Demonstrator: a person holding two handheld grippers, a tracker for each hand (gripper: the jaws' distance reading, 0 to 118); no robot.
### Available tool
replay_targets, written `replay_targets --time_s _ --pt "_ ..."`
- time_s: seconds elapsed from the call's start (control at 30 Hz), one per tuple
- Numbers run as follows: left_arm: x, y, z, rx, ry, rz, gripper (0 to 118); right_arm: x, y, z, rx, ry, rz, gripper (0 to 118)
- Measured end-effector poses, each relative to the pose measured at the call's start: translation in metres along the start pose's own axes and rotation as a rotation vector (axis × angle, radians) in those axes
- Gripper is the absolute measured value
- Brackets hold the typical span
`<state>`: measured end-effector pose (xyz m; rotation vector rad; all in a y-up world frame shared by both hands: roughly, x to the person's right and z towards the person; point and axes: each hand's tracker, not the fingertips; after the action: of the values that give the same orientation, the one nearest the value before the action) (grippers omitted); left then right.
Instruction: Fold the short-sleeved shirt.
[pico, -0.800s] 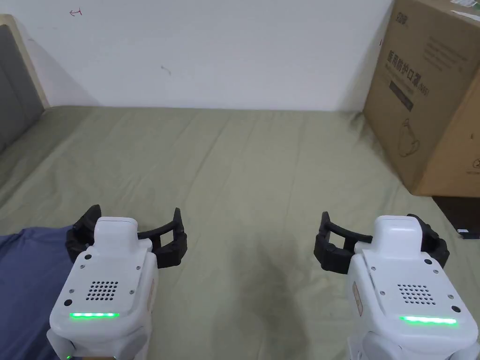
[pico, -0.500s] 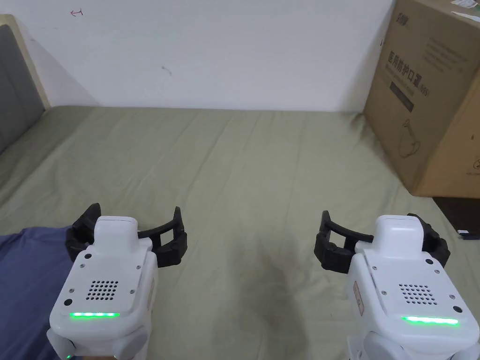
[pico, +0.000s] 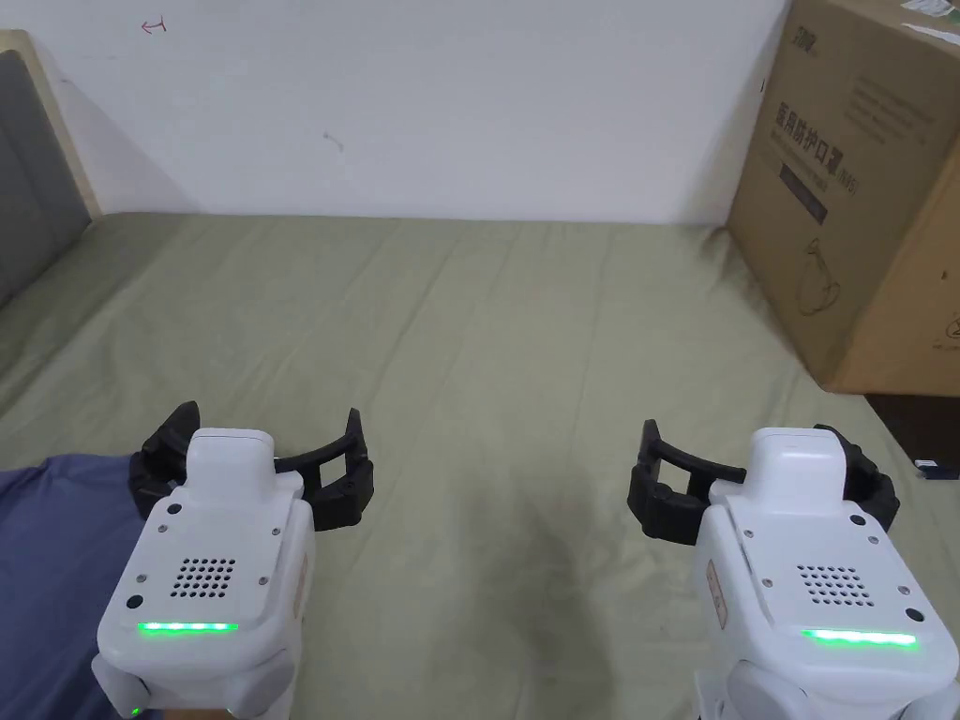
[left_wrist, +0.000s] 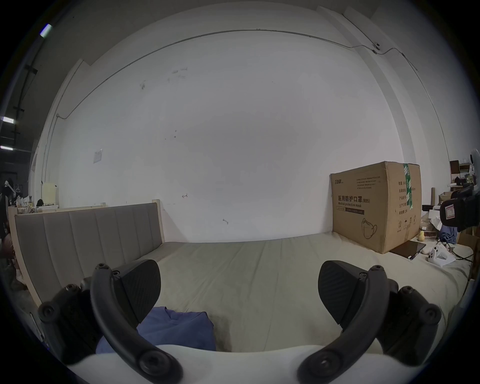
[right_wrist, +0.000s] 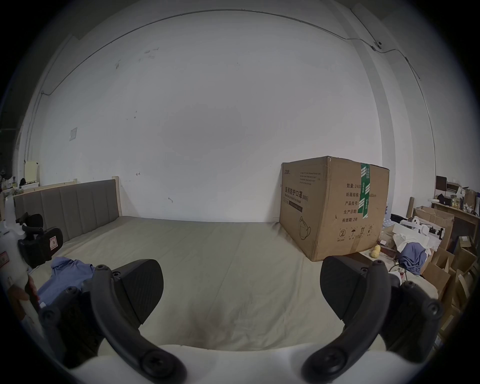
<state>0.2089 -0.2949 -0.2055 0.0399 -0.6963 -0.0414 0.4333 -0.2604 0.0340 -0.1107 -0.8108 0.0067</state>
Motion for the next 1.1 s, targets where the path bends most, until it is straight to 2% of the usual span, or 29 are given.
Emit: replay_targets --time_s 0.13,0.2,0.23,0.27,0.3,0.33,0.37,0.4,0.43,0.57,0.83,0.97,1.1 --pt "0.000 0.001 0.000 0.005 0.001 -0.003 118 0.000 0.000 0.001 0.001 0.001 0.000 117" --pt "0.000 0.002 0.000 0.000 -0.005 0.001 118 0.000 0.000 0.001 0.000 -0.001 -0.001 112" --pt "0.000 0.002 0.001 -0.001 -0.002 0.001 117 -0.001 0.000 0.001 0.000 -0.005 -0.001 103" --pt "0.000 0.002 0.001 0.000 -0.011 0.004 113 -0.001 0.000 0.002 0.000 -0.012 0.000 87" --pt "0.000 0.002 0.002 0.002 -0.030 0.016 100 -0.002 0.001 0.002 -0.001 -0.018 0.002 59" --pt "-0.001 0.002 0.003 0.007 -0.039 0.032 61 -0.002 0.001 0.001 -0.004 -0.024 0.005 22" --pt "-0.001 0.003 0.003 0.005 -0.040 0.033 22 -0.001 0.000 0.000 -0.003 -0.029 0.002 2" --pt "0.001 0.004 0.001 0.000 -0.031 0.034 0 -0.001 0.000 0.000 0.002 -0.037 -0.008 0" --pt "0.003 0.004 0.000 -0.002 -0.009 0.024 0 0.000 0.000 0.000 0.001 -0.036 -0.017 0" --pt "-0.001 0.006 -0.002 -0.030 -0.081 0.105 0 0.001 0.001 0.000 -0.015 -0.022 -0.012 0" --pt "-0.003 0.004 0.001 -0.027 -0.080 0.073 0 -0.001 0.002 -0.001 -0.014 0.003 -0.021 0" --pt "-0.011 0.005 0.005 -0.025 -0.052 0.057 0 -0.012 0.004 -0.006 -0.012 0.027 -0.019 0" --pt "-0.035 0.007 0.016 -0.019 0.005 0.056 0 -0.035 0.008 -0.013 -0.004 0.090 -0.022 0"
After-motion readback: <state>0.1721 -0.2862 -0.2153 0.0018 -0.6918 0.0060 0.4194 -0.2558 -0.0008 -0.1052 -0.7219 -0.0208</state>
